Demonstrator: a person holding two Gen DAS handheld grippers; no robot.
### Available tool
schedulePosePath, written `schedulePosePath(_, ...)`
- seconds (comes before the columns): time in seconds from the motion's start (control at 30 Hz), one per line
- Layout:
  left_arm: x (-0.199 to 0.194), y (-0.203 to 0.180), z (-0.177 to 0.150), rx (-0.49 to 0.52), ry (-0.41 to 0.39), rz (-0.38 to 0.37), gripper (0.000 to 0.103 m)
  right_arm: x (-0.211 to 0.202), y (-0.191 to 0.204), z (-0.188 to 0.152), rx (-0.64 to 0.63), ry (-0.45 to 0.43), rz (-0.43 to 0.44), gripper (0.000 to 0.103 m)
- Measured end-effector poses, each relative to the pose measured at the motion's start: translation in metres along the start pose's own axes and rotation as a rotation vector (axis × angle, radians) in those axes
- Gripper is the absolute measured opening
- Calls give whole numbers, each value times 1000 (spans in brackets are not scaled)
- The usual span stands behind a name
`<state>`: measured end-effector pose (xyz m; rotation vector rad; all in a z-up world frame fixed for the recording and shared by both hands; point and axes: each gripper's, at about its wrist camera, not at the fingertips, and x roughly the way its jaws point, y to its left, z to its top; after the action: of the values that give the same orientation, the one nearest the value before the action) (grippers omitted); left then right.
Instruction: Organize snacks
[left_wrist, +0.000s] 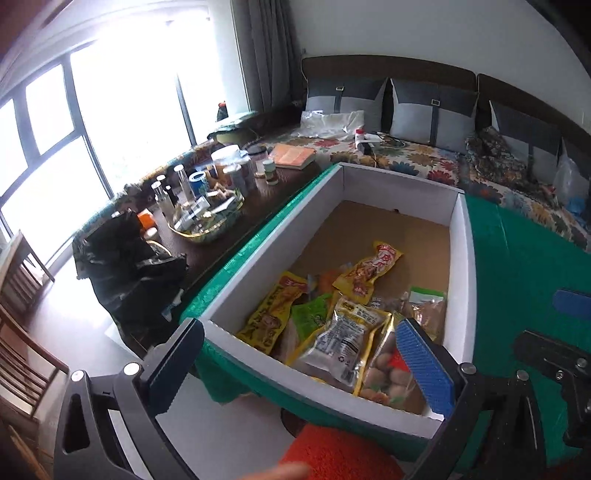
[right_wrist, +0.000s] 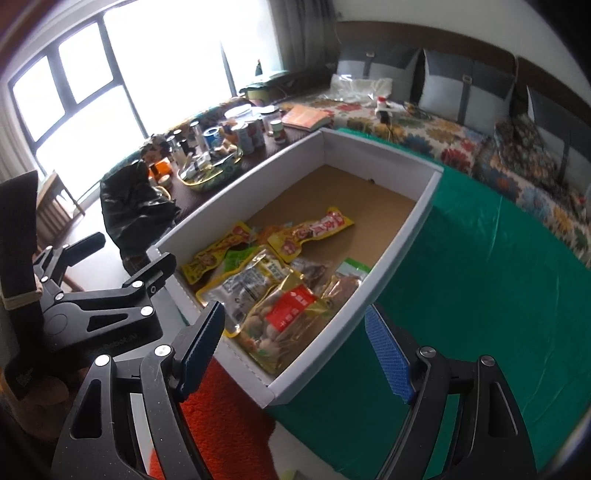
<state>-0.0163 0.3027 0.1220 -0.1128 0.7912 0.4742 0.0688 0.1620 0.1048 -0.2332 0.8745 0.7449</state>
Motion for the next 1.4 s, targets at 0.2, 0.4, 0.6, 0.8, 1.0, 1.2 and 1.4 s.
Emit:
schedulePosePath(0.2, -3, -2, 0, -3, 11, -36, 103, 1, 4, 1, 2, -4, -5, 81)
schedulePosePath(0.4, -6, -2, 3, -15, 15, -48, 103, 2, 1, 2, 7, -1, -34, 81)
schedulePosePath(0.6, -7, -1, 2, -7, 4, -31, 103, 1, 1, 3, 7, 2, -42, 81)
schedulePosePath(0.8, -8, 2, 4, -18, -1, -27, 103, 1, 1, 4, 6, 4, -44, 81)
schedulePosePath(1.0, -4, 5, 7, -32, 10, -38, 103, 3, -1, 5, 11, 9, -40, 81)
schedulePosePath(1.2, -2, 4, 8, -26, 9, -41, 103, 6, 0, 6, 5, 19, -37, 81)
schedulePosePath(1.4, -2, 2, 7, -23, 10, -39, 103, 7, 1, 6, 0, 18, -45, 81)
